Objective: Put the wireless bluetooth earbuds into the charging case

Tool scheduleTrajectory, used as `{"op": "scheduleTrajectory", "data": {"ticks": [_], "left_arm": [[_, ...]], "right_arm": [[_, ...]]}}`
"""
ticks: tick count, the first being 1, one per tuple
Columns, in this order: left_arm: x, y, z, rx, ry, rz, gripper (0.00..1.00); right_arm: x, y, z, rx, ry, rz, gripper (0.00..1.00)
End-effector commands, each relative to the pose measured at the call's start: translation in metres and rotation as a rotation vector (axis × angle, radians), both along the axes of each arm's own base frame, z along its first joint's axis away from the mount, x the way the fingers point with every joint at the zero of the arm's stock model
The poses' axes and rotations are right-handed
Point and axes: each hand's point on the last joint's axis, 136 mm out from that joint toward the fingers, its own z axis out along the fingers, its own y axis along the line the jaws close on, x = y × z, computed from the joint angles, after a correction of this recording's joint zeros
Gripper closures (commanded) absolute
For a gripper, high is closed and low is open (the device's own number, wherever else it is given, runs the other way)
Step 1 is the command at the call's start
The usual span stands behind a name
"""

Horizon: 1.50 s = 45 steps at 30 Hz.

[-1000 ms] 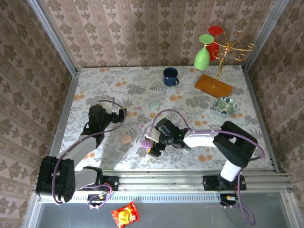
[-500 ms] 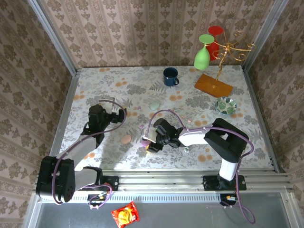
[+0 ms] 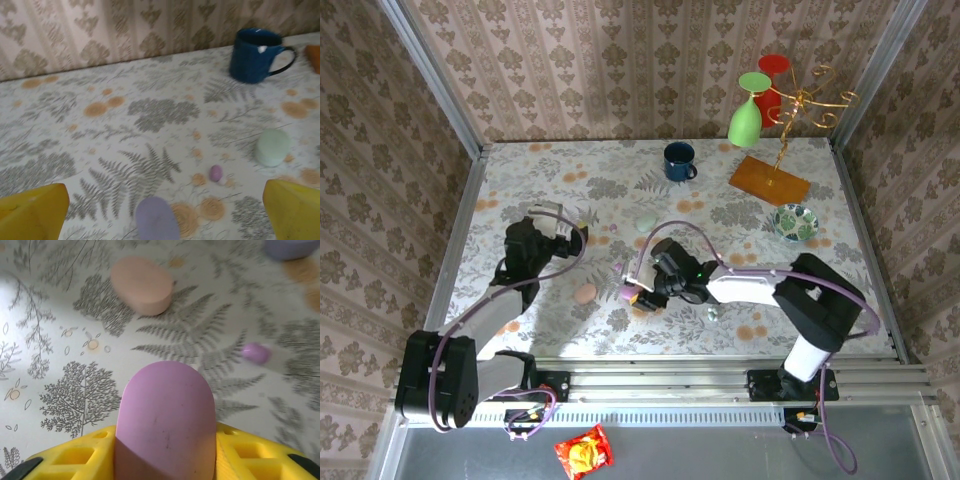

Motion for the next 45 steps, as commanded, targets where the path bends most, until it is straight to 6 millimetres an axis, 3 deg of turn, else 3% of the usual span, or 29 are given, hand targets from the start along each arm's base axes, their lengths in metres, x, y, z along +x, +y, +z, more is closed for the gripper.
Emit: {"op": "scheduleTrajectory", "data": {"ticks": [1,8,14,24,32,36,42,45], "left_arm": [[-0.016,-0.031,0.030,-0.027,-0.073,-0.166,0.00],[-0.060,-0.052,0.065,-0.088,-0.132,-0.225,0.00],[-0.094,-0.054,0.082,-0.062,-0.083,-0.299,0.00],[-0.149,-0.109,0.086,-0.056,-0.081,-0.810,0.00],[-0.163,-0.124,0.100,-0.158,-0.109,-0.965,0.01],[-0.182,-0.135,0.099,-0.183,-0.109,-1.083,0.04],[-0.192,-0.138,0.100,-0.204,-0.128,-1.141,0.15],[-0.192,-0.138,0.100,-0.211,-0.120,-1.139,0.25]], "right_arm": [[0.008,-0.010,0.031,0.037,0.011,-0.004,0.57],[0.029,-0.033,0.078,0.046,-0.011,-0.024,0.60],[0.025,-0.038,0.113,0.064,0.003,0.026,0.61],[0.001,-0.031,0.163,0.182,0.024,0.157,0.63],[-0.013,-0.020,0.195,0.293,0.038,0.251,0.68],[-0.023,-0.014,0.208,0.348,0.049,0.310,0.70],[-0.030,-0.008,0.215,0.369,0.052,0.348,0.70],[-0.030,-0.007,0.212,0.363,0.056,0.348,0.70]]}}
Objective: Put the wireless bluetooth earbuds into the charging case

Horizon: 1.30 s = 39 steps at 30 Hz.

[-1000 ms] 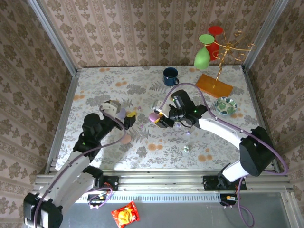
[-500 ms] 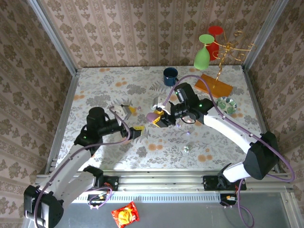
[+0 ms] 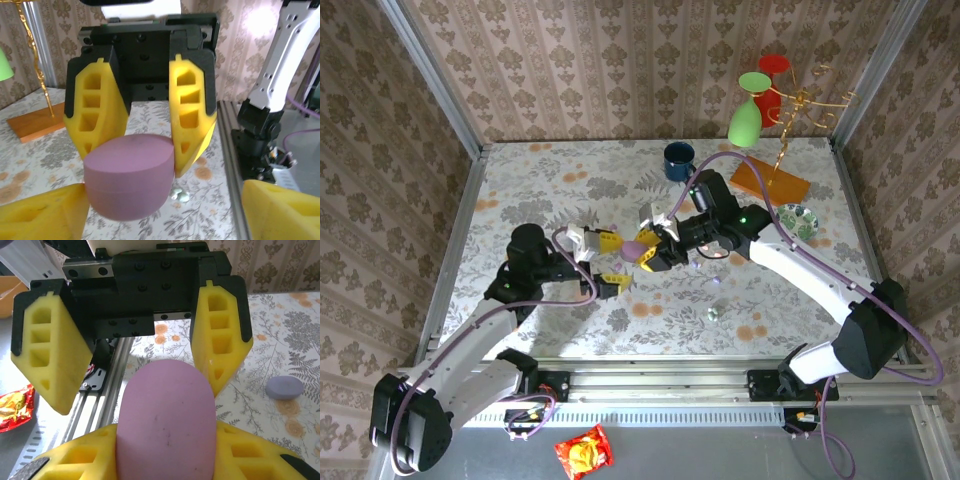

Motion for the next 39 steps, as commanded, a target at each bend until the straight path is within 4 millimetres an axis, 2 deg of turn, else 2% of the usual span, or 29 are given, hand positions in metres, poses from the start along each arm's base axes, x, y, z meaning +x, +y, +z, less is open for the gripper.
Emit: {"op": "scheduleTrajectory", "data": {"ticks": [1,5,18,20,23,26,27,28,39], "left_arm": [[-0.010,-0.001,0.005,-0.025,-0.003,-0.053,0.29],[-0.009,-0.002,0.004,-0.024,0.017,-0.056,0.35],[-0.011,-0.004,0.001,-0.020,0.034,-0.072,0.67],[-0.011,-0.004,0.001,-0.020,0.029,-0.073,0.68],[-0.012,-0.003,0.000,-0.018,0.021,-0.074,0.68],[-0.012,-0.003,-0.003,-0.013,0.016,-0.070,0.69],[-0.012,-0.003,-0.003,-0.011,0.014,-0.069,0.69],[-0.012,-0.002,-0.003,-0.011,0.011,-0.069,0.69],[-0.011,-0.003,-0.003,-0.011,0.010,-0.065,0.69]], "right_arm": [[-0.009,0.003,0.024,0.055,-0.017,0.043,0.70],[-0.011,0.004,0.023,0.052,-0.022,0.047,0.70],[-0.012,0.002,0.021,0.035,-0.032,0.040,0.70],[-0.011,0.001,0.021,0.034,-0.040,0.031,0.66],[-0.005,0.000,0.020,0.032,-0.044,-0.010,0.49],[0.005,-0.003,0.019,0.043,-0.026,-0.055,0.37],[0.009,-0.004,0.018,0.045,-0.022,-0.068,0.36],[0.007,-0.008,0.028,0.064,-0.046,-0.077,0.36],[0.028,-0.017,0.029,0.082,-0.068,-0.189,0.35]]}}
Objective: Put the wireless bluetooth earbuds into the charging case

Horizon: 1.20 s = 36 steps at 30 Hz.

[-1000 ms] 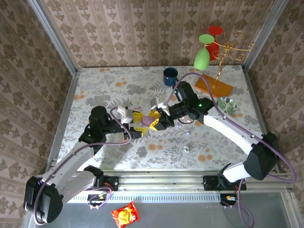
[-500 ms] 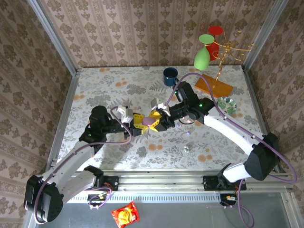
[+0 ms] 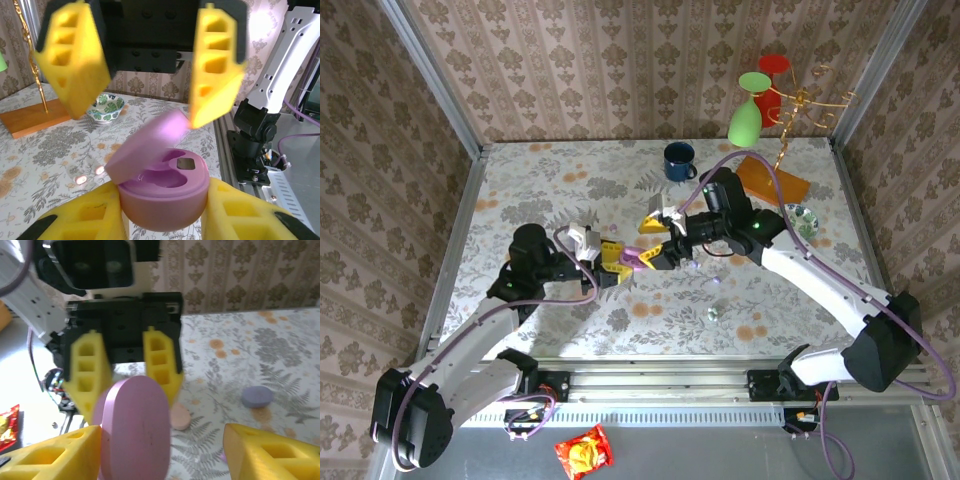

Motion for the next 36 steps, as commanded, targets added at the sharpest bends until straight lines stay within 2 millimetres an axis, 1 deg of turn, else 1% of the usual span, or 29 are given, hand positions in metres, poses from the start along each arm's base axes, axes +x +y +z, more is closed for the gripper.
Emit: {"op": "scheduleTrajectory", "data": {"ticks": [1,4,10,13,14,15,17,20,22,23,24,26,29,31,32,33,34,35,36], "left_arm": [[-0.011,-0.001,0.003,-0.012,-0.030,-0.052,0.69],[-0.011,-0.001,0.006,-0.022,-0.032,-0.052,0.69],[-0.008,-0.001,0.010,-0.033,-0.036,-0.038,0.69],[-0.008,-0.001,0.012,-0.041,-0.040,-0.036,0.69],[-0.007,-0.001,0.011,-0.041,-0.036,-0.035,0.69],[-0.007,-0.001,0.012,-0.043,-0.040,-0.033,0.69],[-0.006,-0.001,0.013,-0.045,-0.038,-0.024,0.69],[-0.003,-0.002,0.016,-0.055,-0.039,-0.010,0.69],[0.001,-0.002,0.015,-0.052,-0.036,0.012,0.69],[0.003,-0.002,0.015,-0.052,-0.036,0.024,0.70],[0.005,-0.002,0.015,-0.051,-0.031,0.038,0.70],[0.006,-0.001,0.016,-0.057,-0.035,0.044,0.70],[0.004,-0.002,0.019,-0.067,-0.041,0.030,0.70],[0.004,-0.002,0.018,-0.062,-0.047,0.027,0.70],[0.004,-0.002,0.017,-0.059,-0.045,0.028,0.69],[0.005,-0.002,0.017,-0.057,-0.041,0.034,0.67],[0.006,-0.002,0.016,-0.056,-0.038,0.040,0.59],[0.009,-0.002,0.015,-0.055,-0.032,0.052,0.54],[0.011,-0.002,0.014,-0.053,-0.019,0.063,0.50]], "right_arm": [[0.015,-0.004,0.004,0.011,-0.029,-0.080,0.35],[0.022,-0.005,0.003,0.000,-0.037,-0.113,0.36],[0.015,-0.002,0.001,0.005,-0.032,-0.061,0.36],[0.017,-0.001,-0.002,-0.002,-0.015,-0.066,0.37],[0.018,-0.001,-0.002,-0.003,-0.009,-0.066,0.41],[0.017,-0.001,-0.002,-0.004,-0.003,-0.061,0.48],[0.015,0.000,-0.003,-0.006,0.005,-0.050,0.57],[0.012,0.000,-0.004,-0.011,0.011,-0.035,0.73],[0.010,0.000,-0.003,-0.008,0.011,-0.024,0.82],[0.009,0.001,-0.003,-0.006,0.010,-0.018,0.85],[0.008,0.001,-0.003,-0.005,0.011,-0.010,0.87],[0.006,0.001,-0.005,-0.009,0.013,-0.004,0.88],[0.007,0.000,-0.008,-0.022,0.007,-0.012,0.97],[0.009,0.000,-0.009,-0.022,-0.001,-0.021,1.00],[0.010,0.000,-0.009,-0.021,-0.003,-0.025,1.00],[0.012,0.000,-0.008,-0.017,-0.010,-0.032,1.00],[0.013,-0.001,-0.004,-0.007,-0.022,-0.041,1.00],[0.013,-0.001,-0.003,0.001,-0.027,-0.048,1.00],[0.015,-0.001,0.000,0.017,-0.038,-0.055,1.00]]}}
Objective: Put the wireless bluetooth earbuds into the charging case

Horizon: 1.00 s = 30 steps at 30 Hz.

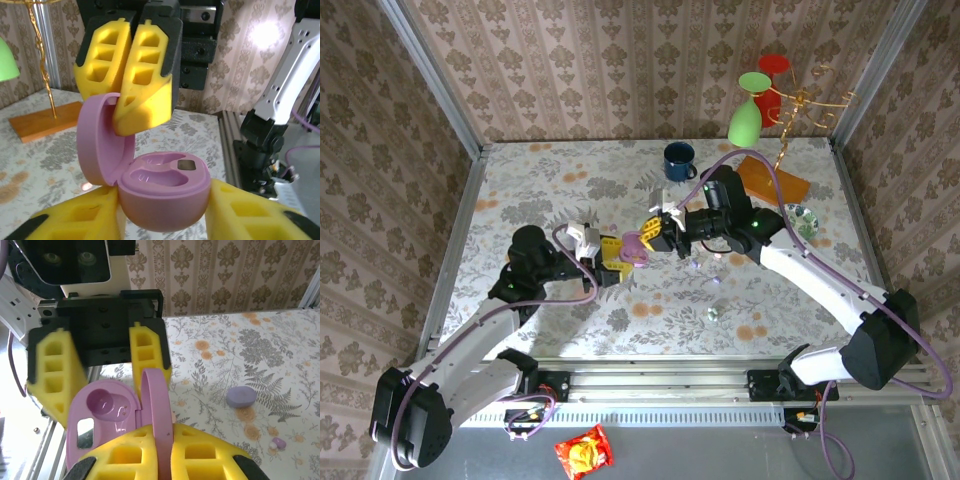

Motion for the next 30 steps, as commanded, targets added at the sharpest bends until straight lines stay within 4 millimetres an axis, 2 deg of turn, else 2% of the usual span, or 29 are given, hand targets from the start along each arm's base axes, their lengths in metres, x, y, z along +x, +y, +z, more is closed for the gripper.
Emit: {"op": "scheduleTrajectory", "data": {"ticks": [1,3,10,17,20,25,30], "left_arm": [[0.0039,-0.0014,0.0067,-0.023,-0.009,0.016,0.46],[0.0050,-0.0025,0.0058,-0.027,0.005,0.015,0.42],[0.0070,-0.0048,0.0025,-0.023,0.032,0.017,0.39],[0.0082,-0.0057,0.0002,-0.018,0.036,0.024,0.39],[0.0088,-0.0059,-0.0006,-0.017,0.041,0.026,0.41],[0.0079,-0.0063,-0.0018,-0.016,0.045,0.021,0.51],[0.0086,-0.0064,-0.0021,-0.015,0.048,0.023,0.52]], "right_arm": [[0.0032,-0.0004,0.0024,0.029,-0.019,-0.026,1.00],[0.0025,0.0007,0.0044,0.049,-0.030,-0.023,1.00],[0.0047,0.0023,0.0032,0.046,-0.036,-0.035,1.00],[0.0040,0.0042,0.0027,0.041,-0.046,-0.032,1.00],[0.0057,0.0046,0.0041,0.043,-0.053,-0.040,1.00],[0.0045,0.0052,0.0042,0.044,-0.052,-0.035,1.00],[0.0044,0.0052,0.0047,0.050,-0.056,-0.037,1.00]]}}
